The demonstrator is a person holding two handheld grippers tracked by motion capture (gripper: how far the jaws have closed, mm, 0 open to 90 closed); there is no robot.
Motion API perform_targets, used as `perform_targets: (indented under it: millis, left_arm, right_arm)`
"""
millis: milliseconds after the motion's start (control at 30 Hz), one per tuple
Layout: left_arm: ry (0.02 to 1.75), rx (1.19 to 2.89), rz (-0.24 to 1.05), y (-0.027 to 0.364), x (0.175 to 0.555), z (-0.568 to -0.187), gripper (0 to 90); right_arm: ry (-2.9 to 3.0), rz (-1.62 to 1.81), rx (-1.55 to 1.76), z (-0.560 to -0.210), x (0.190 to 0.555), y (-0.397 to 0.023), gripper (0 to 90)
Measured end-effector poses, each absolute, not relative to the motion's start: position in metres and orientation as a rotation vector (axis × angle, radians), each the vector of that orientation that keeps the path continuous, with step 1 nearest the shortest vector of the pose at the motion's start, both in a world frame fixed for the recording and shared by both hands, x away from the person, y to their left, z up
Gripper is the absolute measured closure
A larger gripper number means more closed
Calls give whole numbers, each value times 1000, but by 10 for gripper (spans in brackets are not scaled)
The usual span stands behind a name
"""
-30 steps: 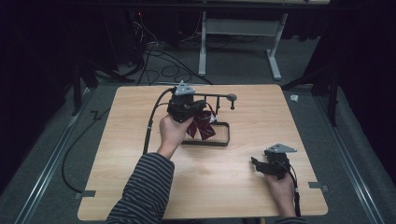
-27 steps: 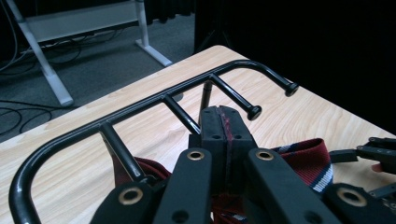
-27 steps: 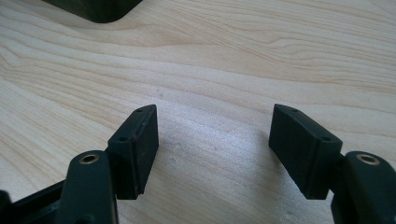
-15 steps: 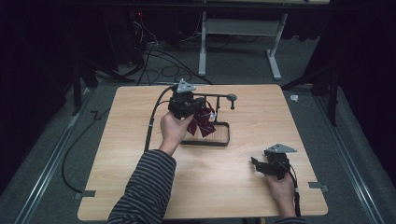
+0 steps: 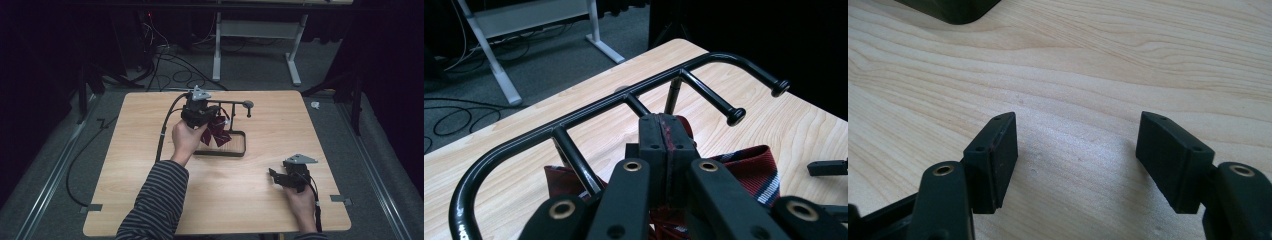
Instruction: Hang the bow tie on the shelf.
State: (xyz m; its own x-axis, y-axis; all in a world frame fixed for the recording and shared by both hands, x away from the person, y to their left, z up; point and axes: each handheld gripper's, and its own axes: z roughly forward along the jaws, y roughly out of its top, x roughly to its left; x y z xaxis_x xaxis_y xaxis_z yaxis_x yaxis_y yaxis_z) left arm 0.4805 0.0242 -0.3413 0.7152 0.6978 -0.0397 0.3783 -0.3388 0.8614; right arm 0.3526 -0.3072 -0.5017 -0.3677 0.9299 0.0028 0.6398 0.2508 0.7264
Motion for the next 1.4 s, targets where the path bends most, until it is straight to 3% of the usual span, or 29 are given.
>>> perform_targets:
  millis: [500,1100,1400]
  left_arm:
    - [832,1982,420,24,480,-343,859]
    - [805,1968,393,39,462,-337,724]
    - [799,1974,391,49,452,-337,704]
  right_arm:
    - [2098,906,1429,-502,353,-307,342]
    - [2098,903,1423,-502,353,-307,344]
    - [2098,902,1423,-502,353,-307,344]
